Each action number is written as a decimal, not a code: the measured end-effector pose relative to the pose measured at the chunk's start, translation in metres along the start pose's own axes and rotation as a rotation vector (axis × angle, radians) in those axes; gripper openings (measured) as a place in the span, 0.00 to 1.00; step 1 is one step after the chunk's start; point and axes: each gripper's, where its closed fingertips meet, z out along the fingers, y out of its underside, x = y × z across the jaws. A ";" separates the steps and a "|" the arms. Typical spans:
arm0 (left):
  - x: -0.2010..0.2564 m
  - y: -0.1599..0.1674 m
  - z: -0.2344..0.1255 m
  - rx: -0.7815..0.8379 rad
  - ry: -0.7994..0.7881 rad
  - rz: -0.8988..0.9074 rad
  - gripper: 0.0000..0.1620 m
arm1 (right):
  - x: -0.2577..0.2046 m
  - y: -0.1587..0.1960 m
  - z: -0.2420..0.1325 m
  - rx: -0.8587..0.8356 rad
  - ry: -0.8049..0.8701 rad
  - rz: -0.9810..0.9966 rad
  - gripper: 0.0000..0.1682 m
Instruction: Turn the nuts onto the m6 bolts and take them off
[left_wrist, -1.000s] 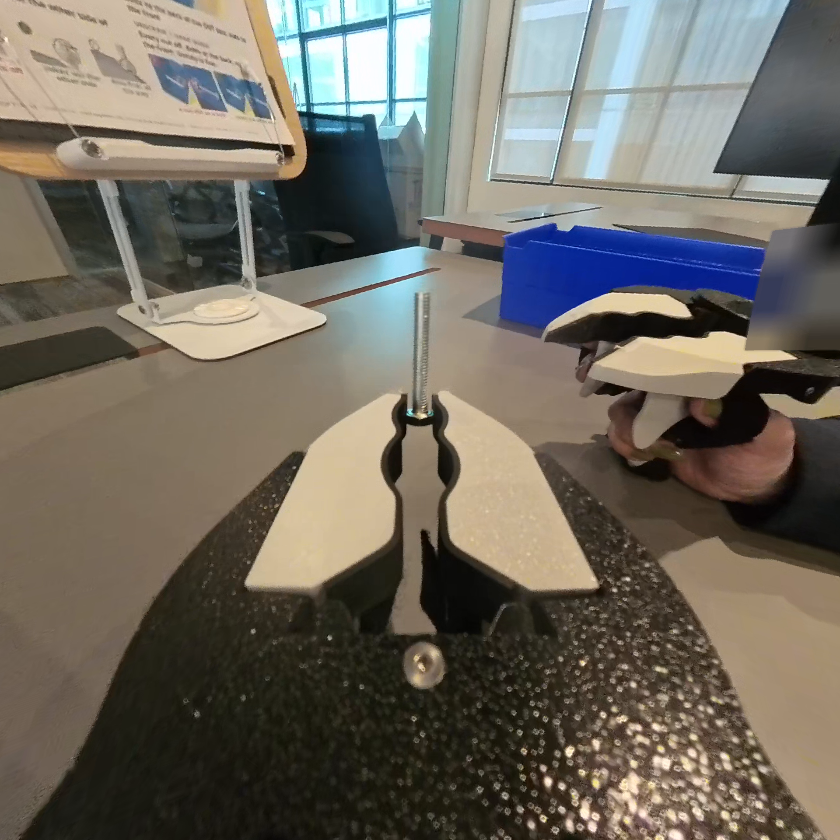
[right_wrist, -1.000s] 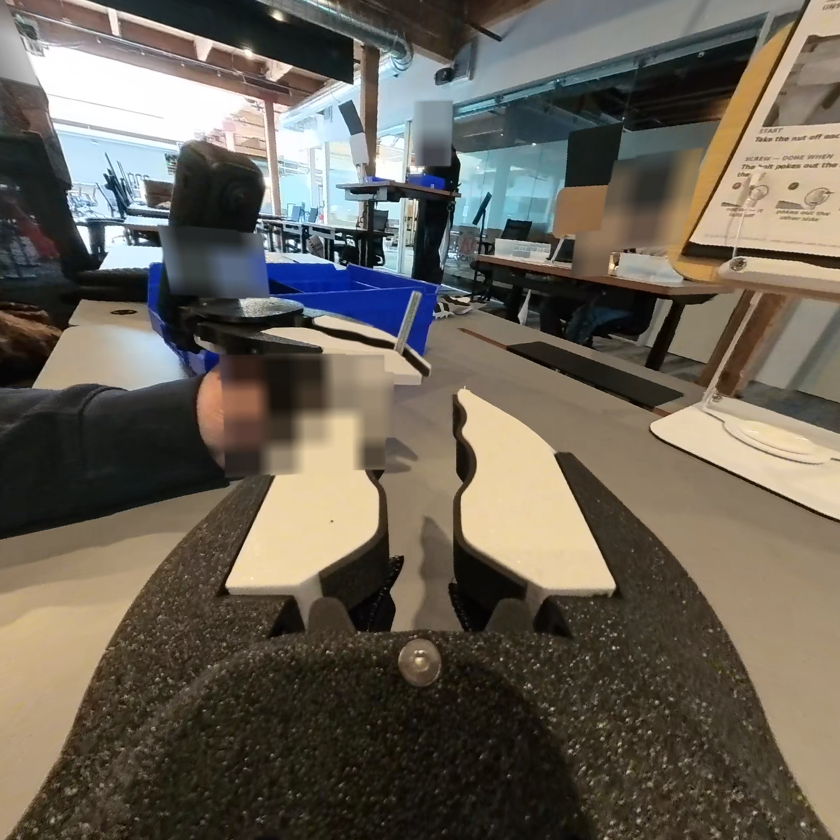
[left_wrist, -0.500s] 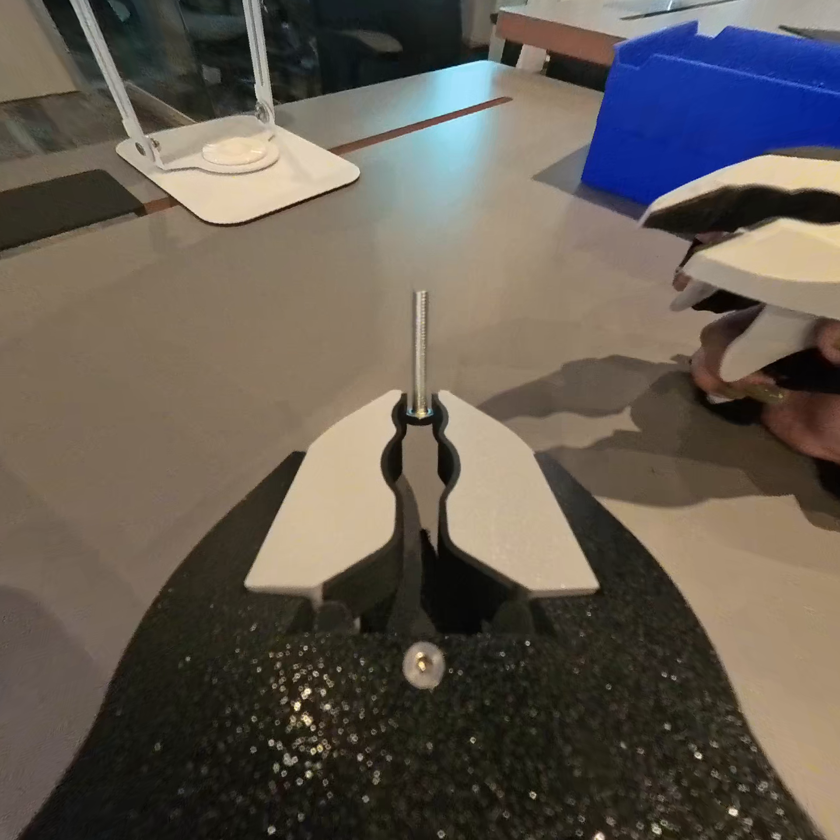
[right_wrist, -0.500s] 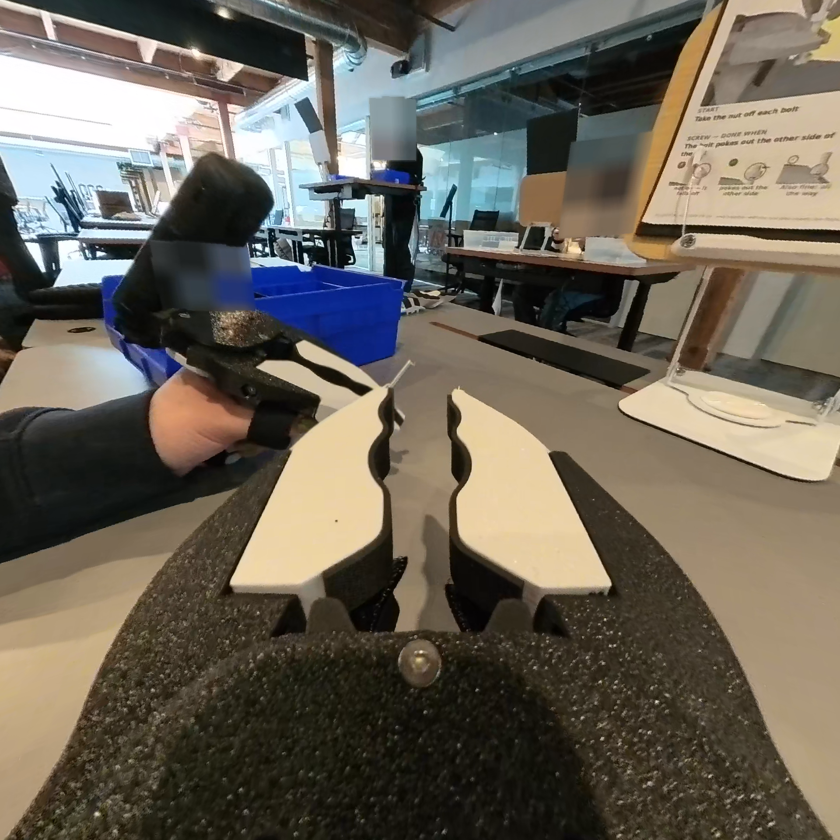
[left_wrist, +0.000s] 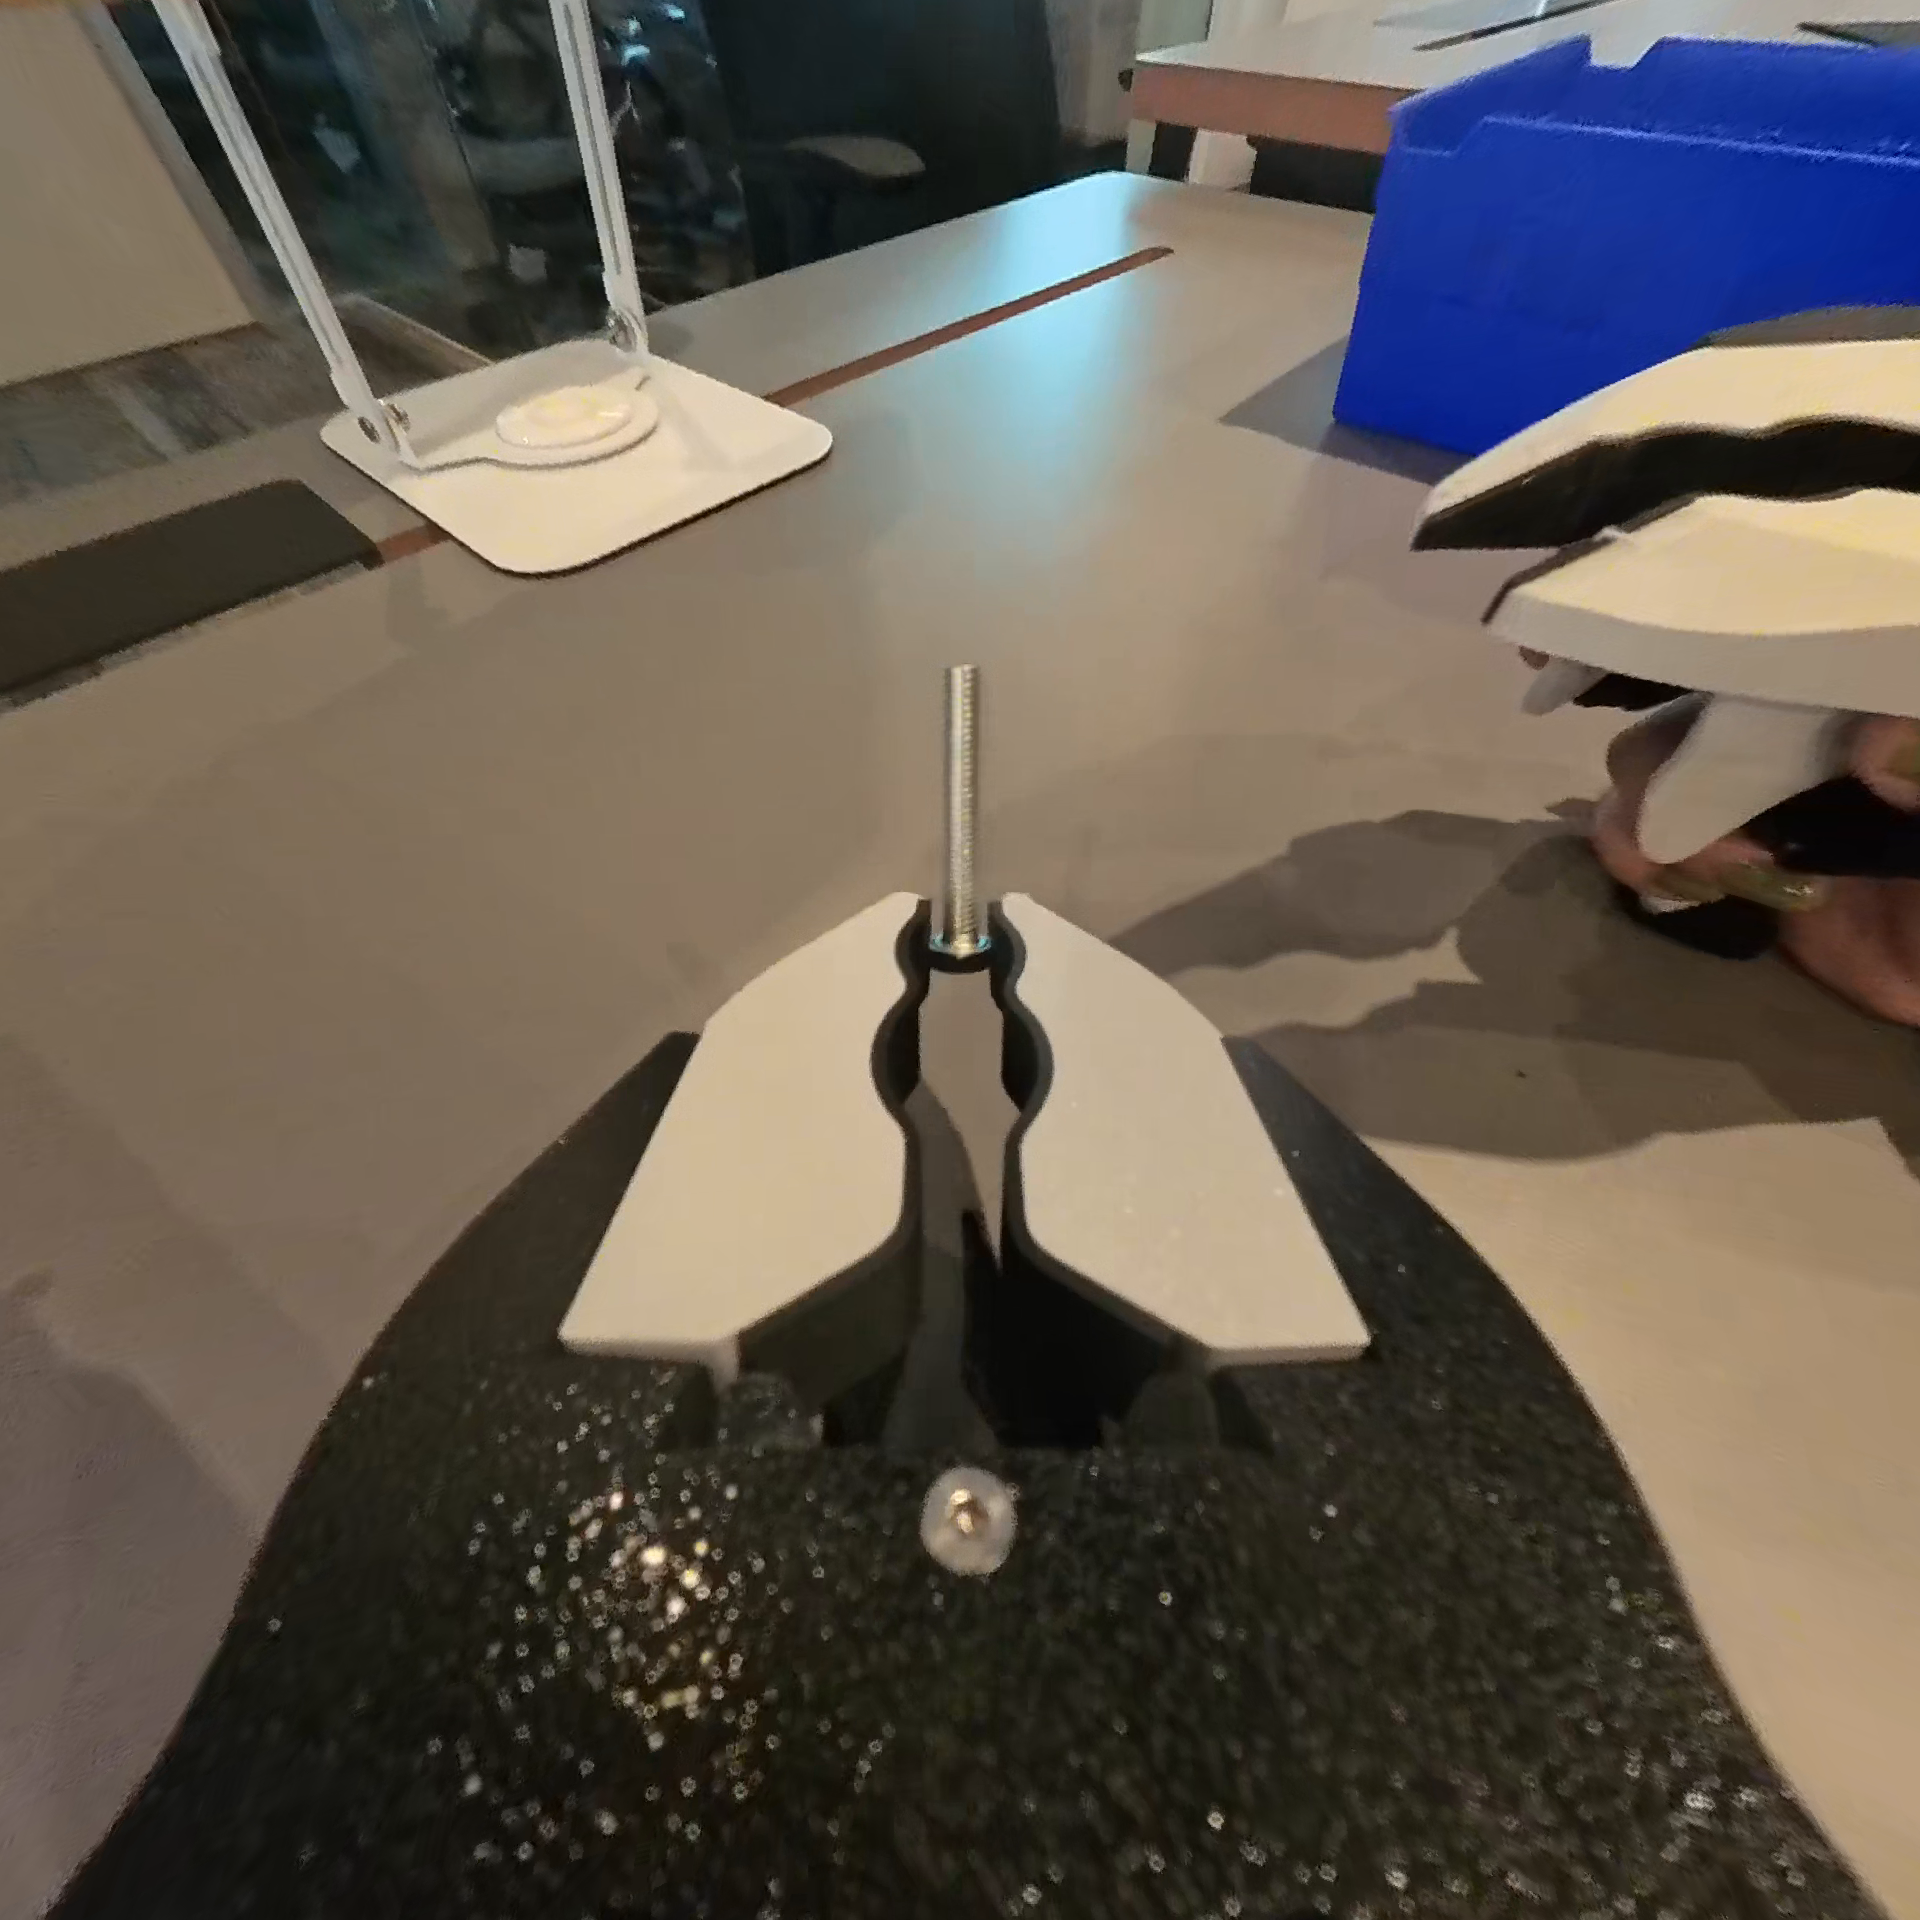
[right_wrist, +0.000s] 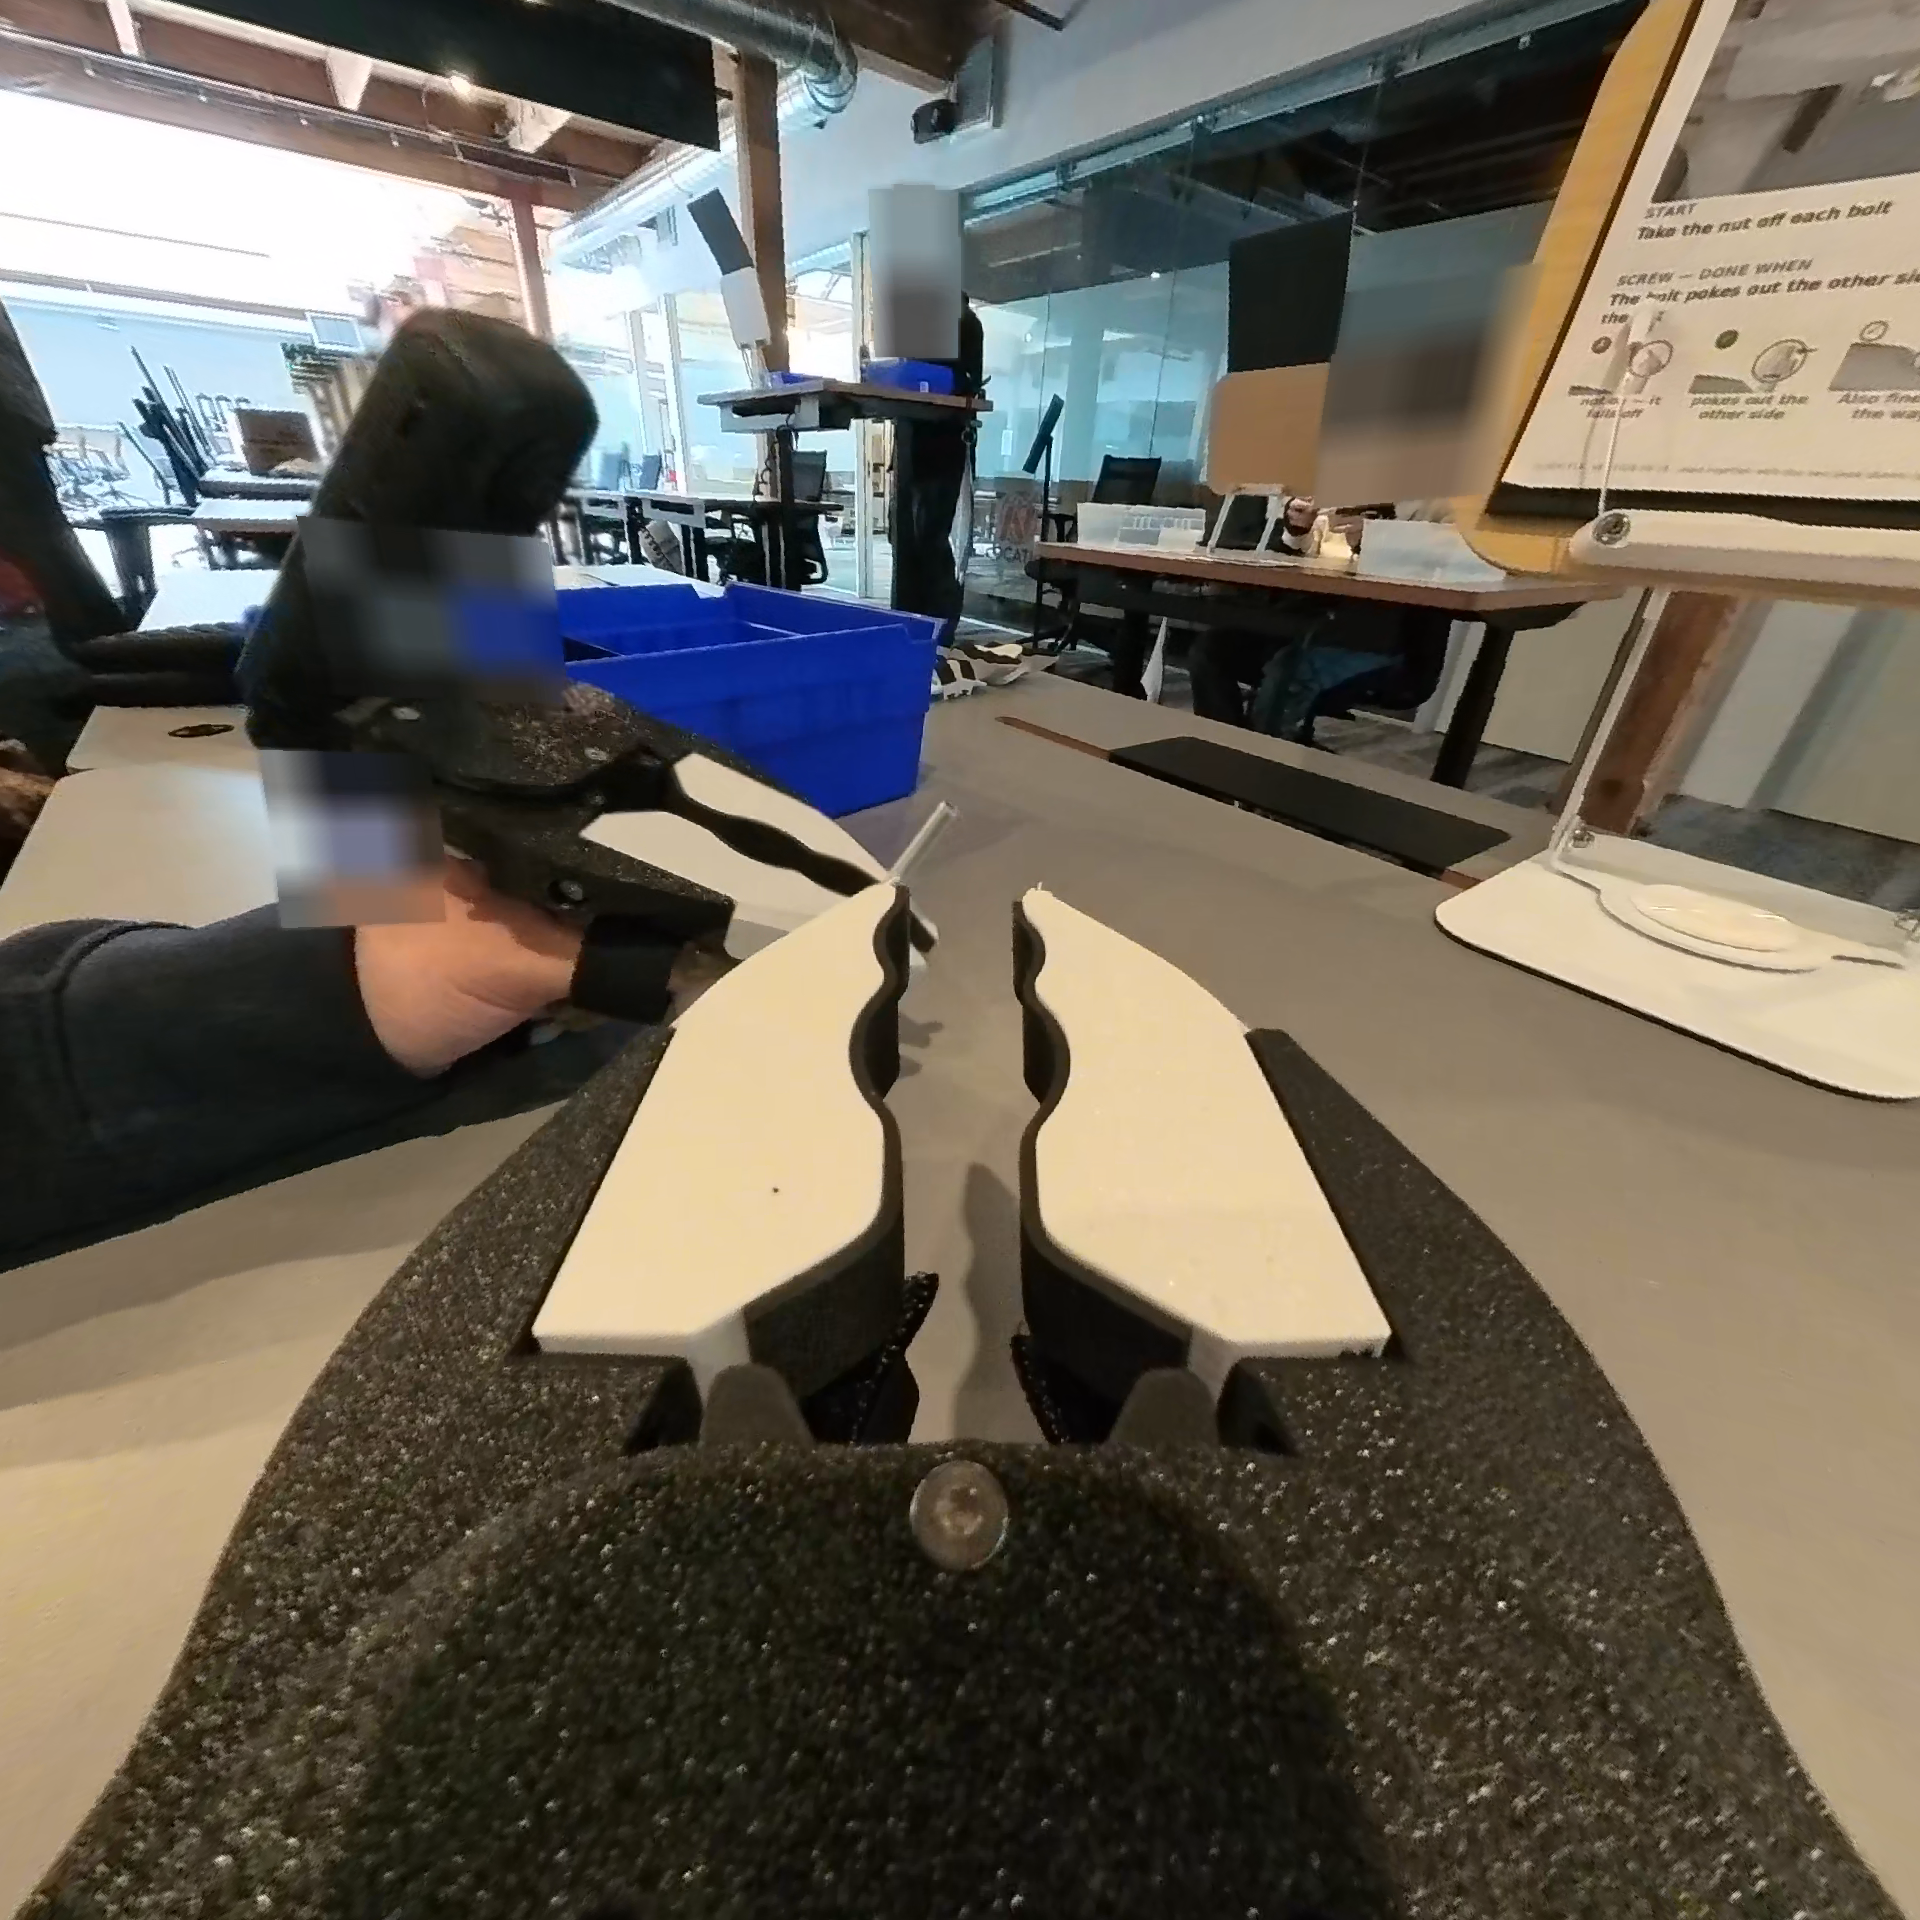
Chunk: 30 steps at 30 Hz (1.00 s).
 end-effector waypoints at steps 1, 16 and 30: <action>0.000 -0.001 0.000 0.008 -0.005 0.007 0.06 | 0.000 0.000 0.000 0.001 -0.001 0.000 0.11; 0.009 0.037 0.012 -0.305 0.053 -0.008 0.06 | 0.008 0.004 -0.001 -0.030 0.067 -0.015 0.11; 0.002 0.024 0.014 -0.221 -0.049 -0.025 0.24 | 0.018 0.014 0.001 -0.122 0.155 -0.050 0.18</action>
